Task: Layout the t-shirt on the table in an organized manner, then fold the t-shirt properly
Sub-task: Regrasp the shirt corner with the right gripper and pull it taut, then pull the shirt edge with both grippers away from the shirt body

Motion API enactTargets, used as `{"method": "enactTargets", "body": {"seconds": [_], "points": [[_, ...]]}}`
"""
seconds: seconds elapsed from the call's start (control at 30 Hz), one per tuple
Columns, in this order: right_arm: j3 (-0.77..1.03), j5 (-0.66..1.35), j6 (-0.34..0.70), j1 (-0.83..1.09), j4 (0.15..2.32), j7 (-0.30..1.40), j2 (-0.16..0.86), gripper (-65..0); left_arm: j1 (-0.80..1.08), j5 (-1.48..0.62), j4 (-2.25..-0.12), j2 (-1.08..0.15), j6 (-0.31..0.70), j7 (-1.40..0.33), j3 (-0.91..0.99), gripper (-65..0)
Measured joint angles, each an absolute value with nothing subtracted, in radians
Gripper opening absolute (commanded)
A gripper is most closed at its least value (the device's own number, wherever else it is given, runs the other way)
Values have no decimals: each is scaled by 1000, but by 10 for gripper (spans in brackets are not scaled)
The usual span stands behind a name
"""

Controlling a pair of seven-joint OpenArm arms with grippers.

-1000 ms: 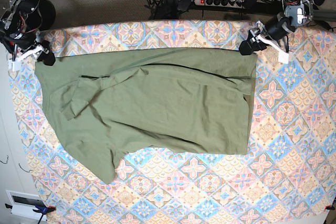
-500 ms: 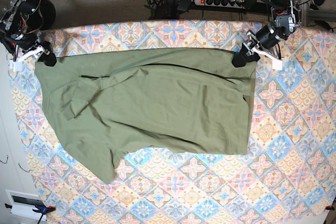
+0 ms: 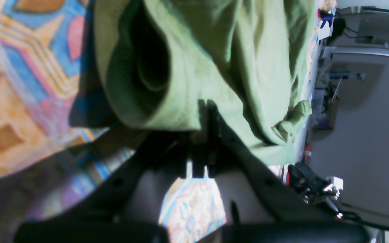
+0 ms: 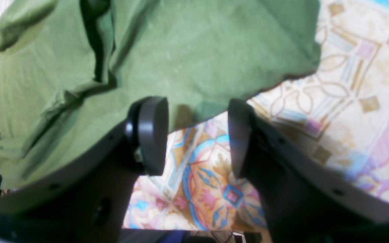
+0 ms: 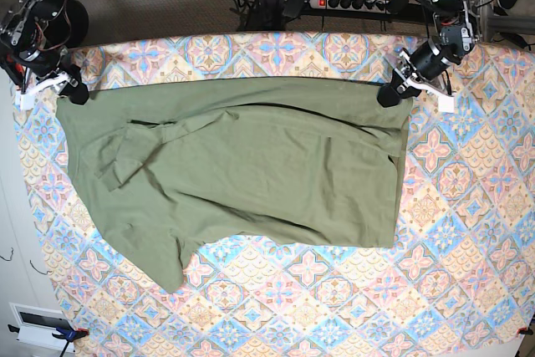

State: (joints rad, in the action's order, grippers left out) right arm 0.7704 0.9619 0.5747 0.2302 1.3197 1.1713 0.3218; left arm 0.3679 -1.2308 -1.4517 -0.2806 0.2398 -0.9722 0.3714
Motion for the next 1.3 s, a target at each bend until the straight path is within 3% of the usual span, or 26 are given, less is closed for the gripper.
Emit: {"method": "enactTargets", "body": {"seconds": [0.27, 0.53, 0.63, 0.8, 1.07, 1.3], "points": [[772, 974, 575, 129, 1151, 1156, 332, -371, 375, -1228, -1453, -283, 240, -961, 373, -650], [773, 1001, 590, 135, 1123, 1147, 330, -376, 419, -1262, -1459, -308, 239, -963, 400, -650], [773, 994, 586, 134, 1123, 1139, 329, -428, 427, -1266, -1458, -310, 231, -966, 443, -650], [772, 975, 580, 136, 1126, 1156, 328, -632, 456, -1265, -1456, -324, 233, -968, 488, -650], [770, 978, 579, 139, 1147, 1195, 324, -636, 472, -1266, -1456, -330, 233, -969, 489, -650], [766, 986, 583, 218, 1312, 1198, 324, -638, 529, -1272, -1474, -331, 236, -965, 489, -650]]}}
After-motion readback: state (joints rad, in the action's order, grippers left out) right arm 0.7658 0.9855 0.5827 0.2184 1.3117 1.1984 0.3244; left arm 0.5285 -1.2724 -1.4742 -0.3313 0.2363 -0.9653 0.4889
